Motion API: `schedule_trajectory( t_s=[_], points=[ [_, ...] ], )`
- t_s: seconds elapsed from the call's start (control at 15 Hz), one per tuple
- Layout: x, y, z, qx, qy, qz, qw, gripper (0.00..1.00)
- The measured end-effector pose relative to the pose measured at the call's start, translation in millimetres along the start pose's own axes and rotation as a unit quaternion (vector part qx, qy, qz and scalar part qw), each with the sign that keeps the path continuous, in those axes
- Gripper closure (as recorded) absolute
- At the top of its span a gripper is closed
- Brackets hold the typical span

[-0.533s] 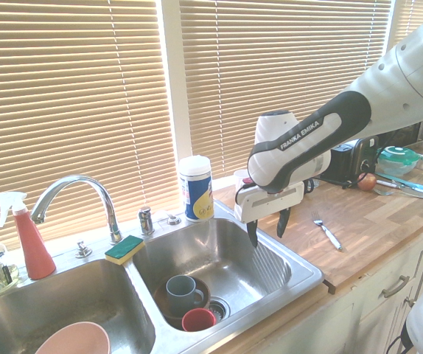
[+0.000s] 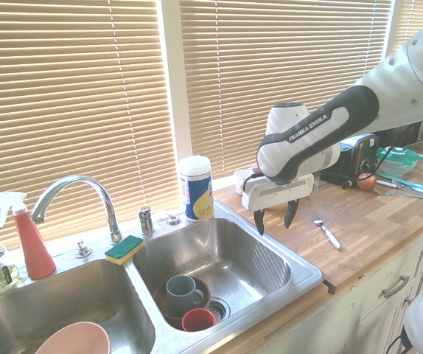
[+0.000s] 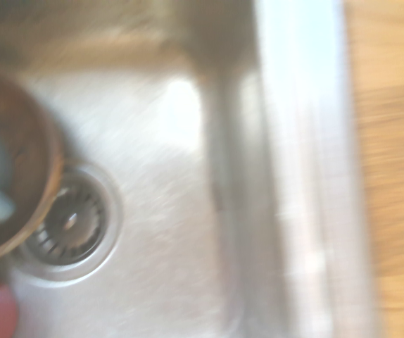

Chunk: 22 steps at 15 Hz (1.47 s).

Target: Put the fork into the sink

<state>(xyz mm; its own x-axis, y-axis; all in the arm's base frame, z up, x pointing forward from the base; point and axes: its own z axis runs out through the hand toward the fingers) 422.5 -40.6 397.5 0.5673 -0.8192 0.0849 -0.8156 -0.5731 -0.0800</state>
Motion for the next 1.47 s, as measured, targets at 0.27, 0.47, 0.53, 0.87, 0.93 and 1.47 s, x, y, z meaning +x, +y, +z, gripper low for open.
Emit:
schedule_trajectory(
  t_s=[0.27, 0.47, 0.53, 0.87, 0.93, 1.47],
  points=[
    [53, 64, 1, -0.016, 0.005, 0.046, 0.999, 0.00],
    [73, 108, 14, -0.026, -0.002, 0.070, 0.997, 0.00],
    [78, 119, 19, -0.025, -0.001, 0.077, 0.997, 0.00],
    [96, 136, 62, -0.029, 0.000, 0.094, 0.995, 0.00],
    [97, 135, 67, -0.030, -0.001, 0.094, 0.995, 1.00],
    [98, 132, 79, -0.030, 0.000, 0.092, 0.995, 1.00]
  ],
)
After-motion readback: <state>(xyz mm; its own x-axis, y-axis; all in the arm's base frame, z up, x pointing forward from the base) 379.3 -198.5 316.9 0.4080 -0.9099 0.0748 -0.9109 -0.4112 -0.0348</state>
